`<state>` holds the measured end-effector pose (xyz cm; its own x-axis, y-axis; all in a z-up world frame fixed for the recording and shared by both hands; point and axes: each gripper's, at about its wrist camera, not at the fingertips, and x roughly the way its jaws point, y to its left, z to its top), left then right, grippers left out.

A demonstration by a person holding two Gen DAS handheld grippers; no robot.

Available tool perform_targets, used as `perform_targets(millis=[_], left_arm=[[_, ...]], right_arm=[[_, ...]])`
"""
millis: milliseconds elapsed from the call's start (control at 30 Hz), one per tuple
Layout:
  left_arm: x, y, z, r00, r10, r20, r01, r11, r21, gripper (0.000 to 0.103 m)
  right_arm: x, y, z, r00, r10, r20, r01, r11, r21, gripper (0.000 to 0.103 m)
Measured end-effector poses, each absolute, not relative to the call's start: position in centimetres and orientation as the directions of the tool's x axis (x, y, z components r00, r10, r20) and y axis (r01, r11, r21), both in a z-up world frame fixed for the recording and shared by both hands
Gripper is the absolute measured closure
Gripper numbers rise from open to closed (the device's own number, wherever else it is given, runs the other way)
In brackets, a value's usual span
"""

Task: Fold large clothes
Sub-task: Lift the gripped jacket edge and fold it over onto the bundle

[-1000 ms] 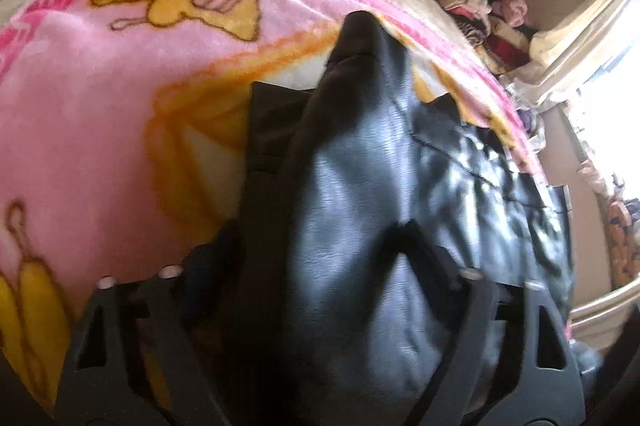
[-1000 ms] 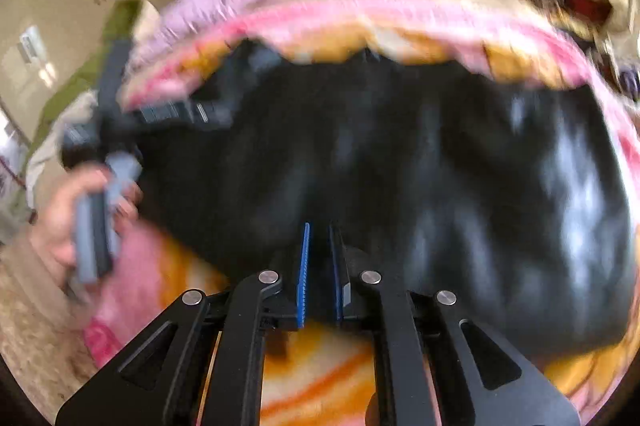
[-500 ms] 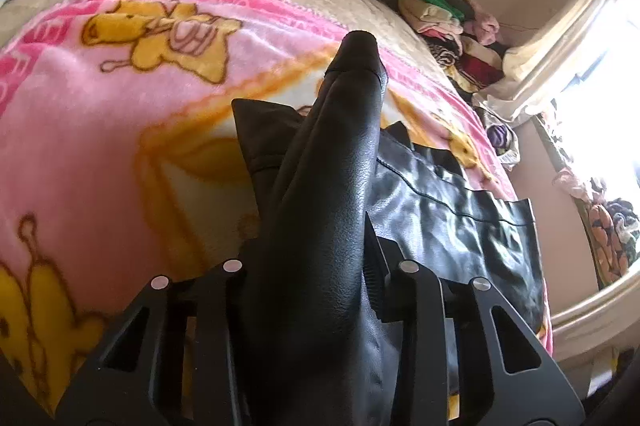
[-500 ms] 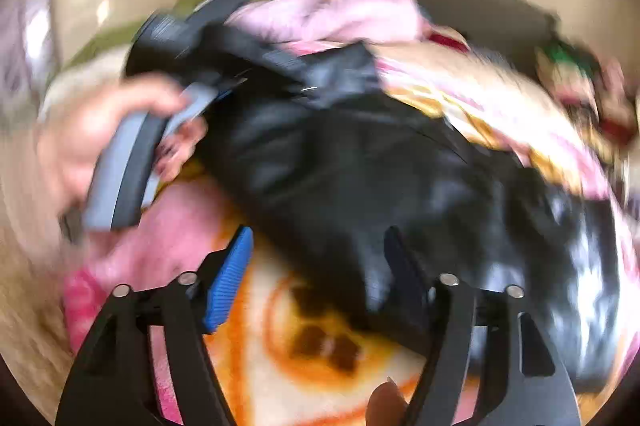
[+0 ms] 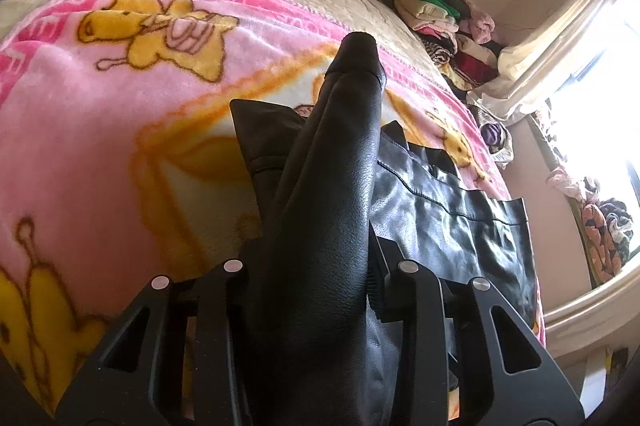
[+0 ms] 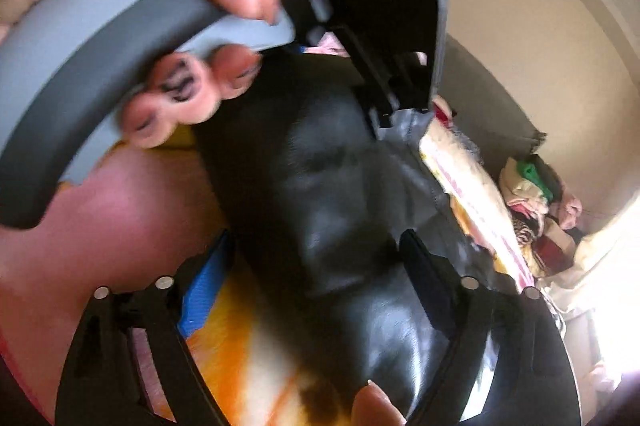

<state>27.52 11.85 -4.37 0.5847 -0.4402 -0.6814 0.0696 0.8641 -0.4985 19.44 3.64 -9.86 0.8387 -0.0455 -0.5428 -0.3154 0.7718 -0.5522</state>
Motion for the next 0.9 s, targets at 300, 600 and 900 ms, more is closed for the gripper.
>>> perform_targets(millis=[300,600,900], left_arm=[[27.2,12.3,-2.7,0.603,-0.493,-0.627,0.1,0.827,-0.554,0.076],[25.3,7.9,3.9,0.664,-0.55,-0.507,0.223,0.793,-0.567,0.061],[23.7,2.7,7.8,0.649,-0.657,-0.383,0.327,0.696,-0.639,0.046]], right_arm=[[18.7,1.8,-6.8,0.88,0.001,-0.475,-0.265,0.831,-0.489,0.073],[16.9,-3.4,-0.9,0.932,-0.053,-0.358,-0.107,0.905,-0.413,0.082],[14.1,-11.2,1.6,0.934,-0.165,-0.318,0.083,0.964,-0.254,0.082]])
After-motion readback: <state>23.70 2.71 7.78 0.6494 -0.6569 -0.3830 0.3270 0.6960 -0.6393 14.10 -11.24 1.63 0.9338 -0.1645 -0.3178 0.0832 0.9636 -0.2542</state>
